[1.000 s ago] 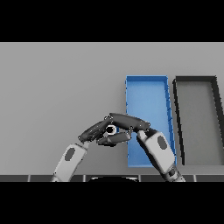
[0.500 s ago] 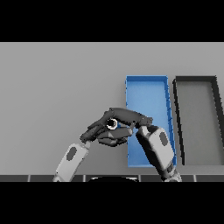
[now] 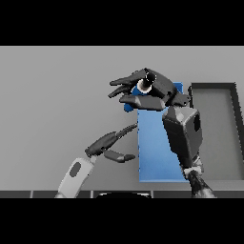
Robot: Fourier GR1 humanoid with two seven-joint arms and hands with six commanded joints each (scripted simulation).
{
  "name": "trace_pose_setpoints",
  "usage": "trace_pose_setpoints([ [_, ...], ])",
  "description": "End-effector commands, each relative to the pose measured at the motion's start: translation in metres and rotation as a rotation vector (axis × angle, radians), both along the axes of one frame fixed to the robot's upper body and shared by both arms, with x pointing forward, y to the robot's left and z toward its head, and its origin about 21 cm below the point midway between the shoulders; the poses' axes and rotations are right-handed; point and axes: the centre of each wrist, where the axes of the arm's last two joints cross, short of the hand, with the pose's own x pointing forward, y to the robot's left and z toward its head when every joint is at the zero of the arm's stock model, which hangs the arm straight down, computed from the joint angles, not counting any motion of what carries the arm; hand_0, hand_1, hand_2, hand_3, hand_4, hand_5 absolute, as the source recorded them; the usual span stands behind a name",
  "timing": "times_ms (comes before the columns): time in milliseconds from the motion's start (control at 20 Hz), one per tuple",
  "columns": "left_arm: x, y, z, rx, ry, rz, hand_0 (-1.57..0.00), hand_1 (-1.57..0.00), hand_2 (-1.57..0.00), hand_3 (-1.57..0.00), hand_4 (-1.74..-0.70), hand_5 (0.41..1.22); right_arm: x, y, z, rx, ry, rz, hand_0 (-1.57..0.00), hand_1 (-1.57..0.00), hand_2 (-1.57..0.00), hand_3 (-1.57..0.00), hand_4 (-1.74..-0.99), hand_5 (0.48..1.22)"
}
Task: Pick up the blue pipe and place it into the blue bin.
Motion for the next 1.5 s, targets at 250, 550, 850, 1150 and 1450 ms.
trace_pose_setpoints([
  [250, -0.001, 0.007, 0.005, 0.018, 0.011, 0.028, 0.00, 0.00, 0.00, 0.00, -0.95, 0.474, 0.041, -0.042, -0.008, -0.053, 0.047, -0.270, -1.57, -1.57, -1.57, -1.57, -1.499, 1.221],
  [550, 0.003, 0.006, 0.004, 0.011, 0.000, 0.035, 0.00, 0.00, 0.00, 0.00, -0.94, 0.463, 0.058, -0.077, -0.055, -0.188, 0.200, -0.457, -1.57, -1.57, -1.57, -1.57, -1.499, 1.221],
  [850, 0.001, 0.007, 0.004, 0.012, -0.028, 0.031, 0.00, 0.00, 0.00, 0.00, -0.93, 0.463, 0.053, -0.098, -0.103, -0.345, 0.372, -0.615, -1.57, -1.57, -1.57, -1.57, -1.500, 1.221],
  [1150, 0.002, 0.010, 0.000, 0.028, -0.037, 0.050, 0.00, 0.00, 0.00, 0.00, -0.92, 0.474, 0.052, -0.104, -0.162, -0.439, 0.578, -0.715, -1.57, -1.57, -1.57, -1.57, -1.498, 1.221],
  [1450, 0.007, 0.006, 0.002, 0.029, -0.049, 0.055, 0.00, 0.00, 0.00, 0.00, -0.92, 0.486, 0.056, -0.110, -0.207, -0.543, 0.779, -0.737, -1.57, -1.57, -1.57, -0.51, -1.661, 1.221],
])
